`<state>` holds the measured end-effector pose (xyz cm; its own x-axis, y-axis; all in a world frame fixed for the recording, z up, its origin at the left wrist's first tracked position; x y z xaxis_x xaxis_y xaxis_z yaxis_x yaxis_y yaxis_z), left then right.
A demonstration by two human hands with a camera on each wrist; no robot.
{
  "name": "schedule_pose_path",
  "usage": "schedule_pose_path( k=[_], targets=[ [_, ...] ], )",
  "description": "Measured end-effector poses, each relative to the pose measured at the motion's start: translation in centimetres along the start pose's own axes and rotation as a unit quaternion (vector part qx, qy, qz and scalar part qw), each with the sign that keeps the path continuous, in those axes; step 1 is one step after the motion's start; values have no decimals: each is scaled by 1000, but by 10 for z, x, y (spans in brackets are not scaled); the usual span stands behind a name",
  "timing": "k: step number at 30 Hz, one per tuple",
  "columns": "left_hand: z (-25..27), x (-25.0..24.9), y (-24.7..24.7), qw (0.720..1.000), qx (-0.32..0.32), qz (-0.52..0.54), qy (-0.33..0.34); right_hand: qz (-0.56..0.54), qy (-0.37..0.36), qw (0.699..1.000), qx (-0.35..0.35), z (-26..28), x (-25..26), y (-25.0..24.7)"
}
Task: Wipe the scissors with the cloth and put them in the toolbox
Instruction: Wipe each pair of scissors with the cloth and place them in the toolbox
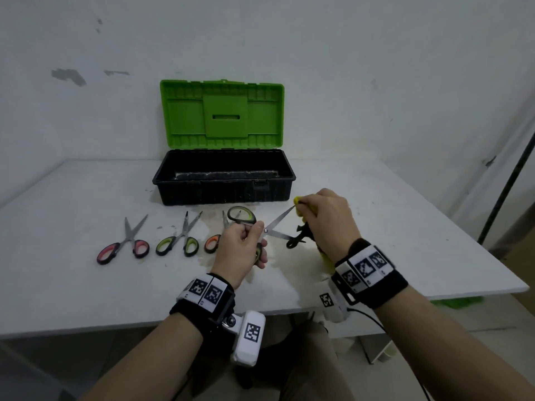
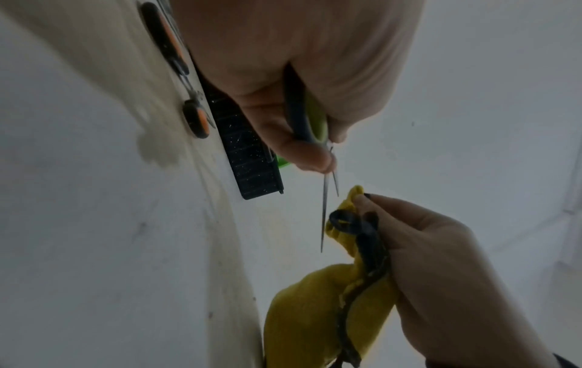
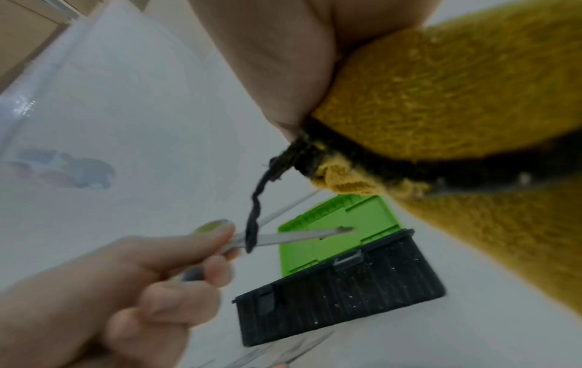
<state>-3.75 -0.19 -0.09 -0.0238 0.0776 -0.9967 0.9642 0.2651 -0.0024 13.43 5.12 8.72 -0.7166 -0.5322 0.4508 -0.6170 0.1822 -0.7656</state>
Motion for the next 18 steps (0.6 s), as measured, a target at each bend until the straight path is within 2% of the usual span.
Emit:
schedule_pose_path(
  k=[4, 7, 18],
  targets=[
    [-4, -6, 6, 1000, 10, -3, 7, -1, -78, 996, 52, 27, 40, 19],
    [-3, -8, 11, 999, 27, -5, 21, 9, -89, 995, 50, 32, 45, 32],
    [5, 5, 1, 1000, 4, 10, -12, -8, 34, 999, 17, -5, -12, 10]
  ],
)
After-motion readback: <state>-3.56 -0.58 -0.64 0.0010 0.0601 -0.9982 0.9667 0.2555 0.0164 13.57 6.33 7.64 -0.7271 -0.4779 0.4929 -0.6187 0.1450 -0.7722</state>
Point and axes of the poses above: each hand's wrist, its own z-axis away from the middle knuckle, its own y-axis out of the palm, x = y × z, the point moved 8 cm from there along -z, towards the middle knuckle, and after that the axes turned 4 degrees about x, right-handed, at the moved point
